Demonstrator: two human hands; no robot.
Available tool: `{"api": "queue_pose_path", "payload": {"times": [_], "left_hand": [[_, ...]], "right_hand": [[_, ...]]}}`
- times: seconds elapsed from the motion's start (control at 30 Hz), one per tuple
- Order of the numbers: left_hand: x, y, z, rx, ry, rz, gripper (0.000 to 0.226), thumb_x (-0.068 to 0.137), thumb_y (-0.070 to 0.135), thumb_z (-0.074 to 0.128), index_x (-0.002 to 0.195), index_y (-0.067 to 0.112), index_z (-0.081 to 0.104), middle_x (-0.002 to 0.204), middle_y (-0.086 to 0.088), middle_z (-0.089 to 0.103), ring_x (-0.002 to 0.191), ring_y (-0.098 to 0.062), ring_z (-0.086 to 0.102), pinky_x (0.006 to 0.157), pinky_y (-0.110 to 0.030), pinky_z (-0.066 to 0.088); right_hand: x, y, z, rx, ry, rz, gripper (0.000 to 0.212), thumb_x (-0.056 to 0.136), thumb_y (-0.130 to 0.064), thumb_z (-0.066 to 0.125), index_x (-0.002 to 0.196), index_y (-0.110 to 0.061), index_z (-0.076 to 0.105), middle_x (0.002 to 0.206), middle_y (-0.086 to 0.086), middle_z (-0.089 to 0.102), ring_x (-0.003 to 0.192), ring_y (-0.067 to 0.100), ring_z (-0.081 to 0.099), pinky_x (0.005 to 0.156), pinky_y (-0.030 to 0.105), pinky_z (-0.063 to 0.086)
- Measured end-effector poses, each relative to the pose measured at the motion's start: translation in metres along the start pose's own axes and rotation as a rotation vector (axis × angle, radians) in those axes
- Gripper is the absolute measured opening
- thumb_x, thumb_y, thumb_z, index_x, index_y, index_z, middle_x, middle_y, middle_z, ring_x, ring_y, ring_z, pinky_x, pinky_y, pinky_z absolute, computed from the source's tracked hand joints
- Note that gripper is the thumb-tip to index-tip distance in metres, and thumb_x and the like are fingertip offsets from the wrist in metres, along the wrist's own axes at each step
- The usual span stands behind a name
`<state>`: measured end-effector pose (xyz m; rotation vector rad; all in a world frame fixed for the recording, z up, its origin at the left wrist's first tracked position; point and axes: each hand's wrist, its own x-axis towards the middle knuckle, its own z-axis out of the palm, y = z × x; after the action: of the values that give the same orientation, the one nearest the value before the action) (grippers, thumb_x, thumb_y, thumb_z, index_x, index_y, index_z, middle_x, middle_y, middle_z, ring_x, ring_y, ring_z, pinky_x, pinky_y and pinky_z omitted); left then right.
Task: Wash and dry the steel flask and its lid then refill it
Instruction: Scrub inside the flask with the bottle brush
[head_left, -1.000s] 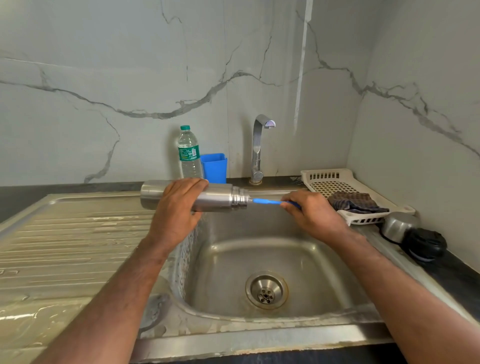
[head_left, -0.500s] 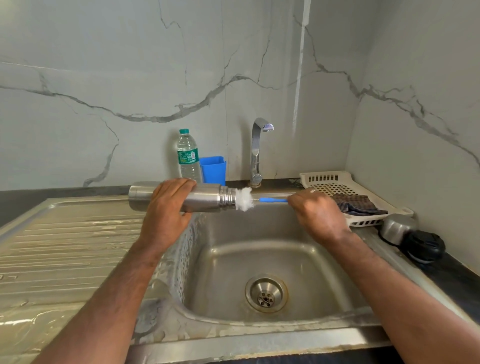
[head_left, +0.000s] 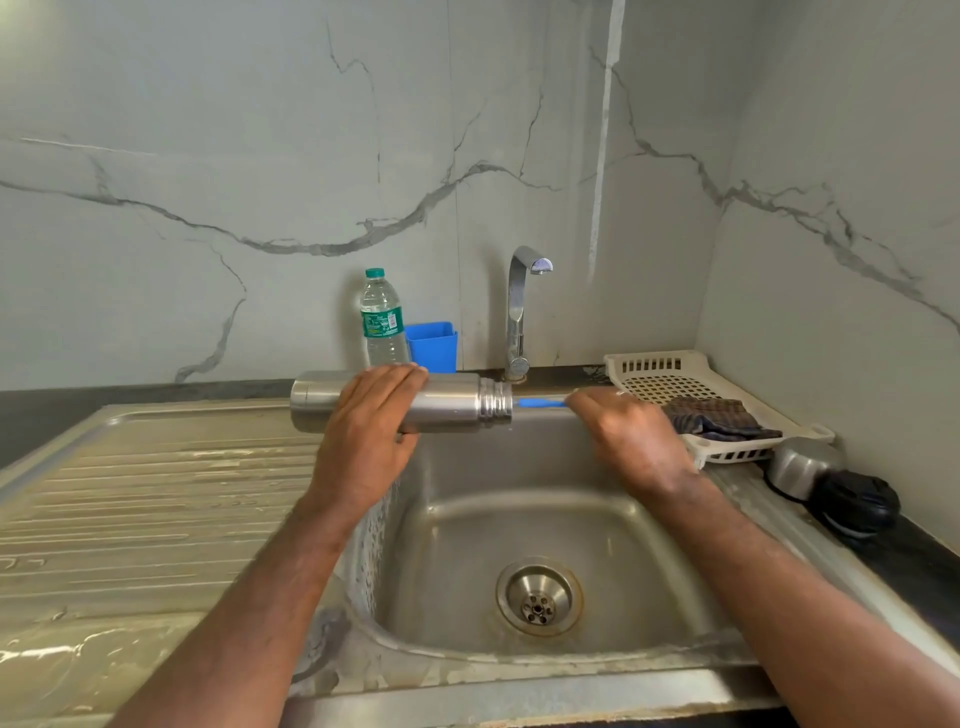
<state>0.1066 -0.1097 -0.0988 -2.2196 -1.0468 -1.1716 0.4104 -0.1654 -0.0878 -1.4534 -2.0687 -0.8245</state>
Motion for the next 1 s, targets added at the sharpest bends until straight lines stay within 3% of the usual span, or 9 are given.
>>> {"api": "queue_pose_path", "payload": {"times": [0.1, 0.17, 0.27, 0.33, 0.43, 0.6, 0.73, 0.83, 1.0], "left_hand": [[-0.001, -0.014, -0.005, 0.006, 0.028, -0.098, 0.082, 0.059, 0.003, 0.094, 0.134, 0.003, 0.061, 0.132, -0.013, 0.065, 0.123, -0.031, 0.059, 0.115, -0.051, 0.039], [-0.001, -0.010, -0.003, -0.013, 0.020, -0.099, 0.082, 0.058, 0.002, 0.094, 0.133, 0.003, 0.062, 0.132, -0.013, 0.065, 0.124, -0.030, 0.058, 0.117, -0.049, 0.037], [-0.001, 0.000, 0.003, -0.016, 0.001, -0.008, 0.081, 0.058, 0.002, 0.094, 0.132, 0.004, 0.062, 0.132, -0.012, 0.065, 0.124, -0.029, 0.058, 0.120, -0.039, 0.030], [-0.001, -0.007, -0.001, 0.003, 0.006, -0.043, 0.083, 0.059, 0.005, 0.095, 0.134, 0.004, 0.060, 0.134, -0.012, 0.064, 0.125, -0.030, 0.058, 0.120, -0.044, 0.032], [-0.003, -0.015, -0.005, 0.007, 0.010, -0.126, 0.083, 0.060, 0.007, 0.095, 0.135, 0.003, 0.059, 0.135, -0.014, 0.063, 0.126, -0.031, 0.058, 0.116, -0.054, 0.039], [0.001, 0.002, 0.002, -0.015, -0.018, -0.025, 0.083, 0.058, 0.008, 0.095, 0.134, 0.005, 0.061, 0.134, -0.012, 0.064, 0.125, -0.029, 0.057, 0.118, -0.044, 0.033], [-0.003, -0.017, -0.006, -0.033, -0.012, -0.134, 0.083, 0.061, 0.009, 0.095, 0.136, 0.004, 0.059, 0.134, -0.014, 0.064, 0.125, -0.032, 0.059, 0.113, -0.055, 0.042], [-0.002, -0.004, -0.001, -0.070, -0.048, -0.064, 0.083, 0.060, 0.010, 0.096, 0.134, 0.005, 0.061, 0.133, -0.013, 0.064, 0.124, -0.029, 0.058, 0.115, -0.047, 0.038], [0.010, 0.003, -0.004, -0.029, -0.022, 0.065, 0.080, 0.061, 0.007, 0.094, 0.133, 0.004, 0.060, 0.130, -0.012, 0.064, 0.122, -0.029, 0.058, 0.115, -0.043, 0.039]], "right_hand": [[-0.006, 0.015, -0.004, -0.026, 0.072, 0.124, 0.036, 0.062, 0.006, 0.081, 0.093, -0.008, 0.067, 0.078, 0.013, 0.069, 0.056, 0.035, 0.064, 0.043, 0.033, 0.045], [-0.004, 0.002, -0.003, -0.061, 0.044, 0.082, 0.039, 0.060, 0.004, 0.084, 0.093, -0.008, 0.066, 0.077, 0.011, 0.069, 0.054, 0.034, 0.064, 0.041, 0.034, 0.046], [0.000, -0.012, 0.004, -0.054, 0.033, -0.060, 0.035, 0.071, 0.002, 0.076, 0.103, -0.007, 0.065, 0.091, 0.012, 0.071, 0.062, 0.035, 0.068, 0.047, 0.039, 0.053], [0.000, 0.000, -0.001, -0.038, 0.074, -0.025, 0.033, 0.075, 0.000, 0.066, 0.108, -0.008, 0.067, 0.101, 0.012, 0.074, 0.066, 0.034, 0.070, 0.051, 0.037, 0.055], [-0.006, 0.012, -0.002, -0.045, 0.130, 0.069, 0.044, 0.065, 0.008, 0.079, 0.106, -0.008, 0.070, 0.096, 0.013, 0.075, 0.060, 0.035, 0.069, 0.046, 0.036, 0.053], [-0.002, -0.004, 0.004, 0.009, 0.117, -0.083, 0.055, 0.063, 0.009, 0.083, 0.115, -0.002, 0.071, 0.101, 0.017, 0.075, 0.076, 0.038, 0.072, 0.061, 0.041, 0.059], [-0.005, 0.017, 0.004, 0.078, 0.204, -0.005, 0.050, 0.065, 0.016, 0.078, 0.112, -0.001, 0.072, 0.100, 0.018, 0.075, 0.080, 0.038, 0.072, 0.064, 0.041, 0.059], [-0.002, 0.006, 0.011, 0.084, 0.183, -0.099, 0.040, 0.075, 0.008, 0.069, 0.113, -0.002, 0.071, 0.102, 0.015, 0.074, 0.083, 0.034, 0.068, 0.072, 0.039, 0.057], [0.000, 0.010, 0.002, 0.032, 0.121, -0.103, 0.011, 0.094, -0.013, 0.061, 0.101, -0.011, 0.070, 0.079, 0.006, 0.064, 0.065, 0.032, 0.059, 0.057, 0.037, 0.046]]}}
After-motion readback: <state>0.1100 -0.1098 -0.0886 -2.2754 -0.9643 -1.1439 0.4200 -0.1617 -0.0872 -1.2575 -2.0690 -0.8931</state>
